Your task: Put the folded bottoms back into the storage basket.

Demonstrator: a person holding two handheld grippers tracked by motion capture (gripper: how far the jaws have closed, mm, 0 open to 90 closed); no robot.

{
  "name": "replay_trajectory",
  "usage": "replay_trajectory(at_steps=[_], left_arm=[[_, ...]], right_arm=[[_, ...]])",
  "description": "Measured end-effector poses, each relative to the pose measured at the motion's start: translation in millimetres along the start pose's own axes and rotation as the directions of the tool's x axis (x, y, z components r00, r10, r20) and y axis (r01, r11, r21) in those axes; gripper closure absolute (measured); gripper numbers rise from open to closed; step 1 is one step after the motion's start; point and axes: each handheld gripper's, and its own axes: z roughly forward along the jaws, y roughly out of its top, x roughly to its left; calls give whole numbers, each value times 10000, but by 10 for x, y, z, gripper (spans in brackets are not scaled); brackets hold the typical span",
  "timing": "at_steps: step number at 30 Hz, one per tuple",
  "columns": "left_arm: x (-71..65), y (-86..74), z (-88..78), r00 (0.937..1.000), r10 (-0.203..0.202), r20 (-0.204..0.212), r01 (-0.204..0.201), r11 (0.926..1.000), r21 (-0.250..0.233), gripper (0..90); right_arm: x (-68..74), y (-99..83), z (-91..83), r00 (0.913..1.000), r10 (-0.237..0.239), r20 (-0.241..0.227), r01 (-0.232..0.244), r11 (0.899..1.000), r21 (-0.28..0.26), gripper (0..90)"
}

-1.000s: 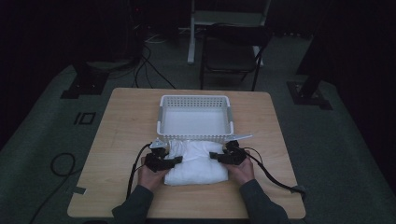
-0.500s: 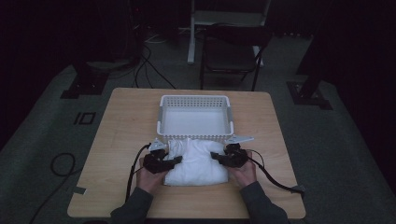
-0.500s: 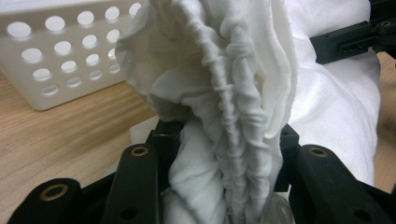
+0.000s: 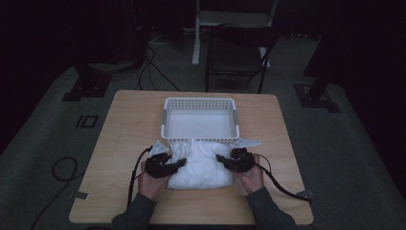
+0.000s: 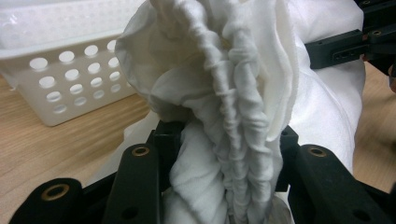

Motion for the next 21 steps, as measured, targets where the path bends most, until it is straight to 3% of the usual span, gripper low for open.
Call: replay_trajectory(at_steps=[21], left_arm=[[-66, 122, -100, 9997, 239, 32, -239, 9995, -221, 587]], right_arm=[[43, 79, -113, 9996, -102, 256, 108, 9996, -267, 700]])
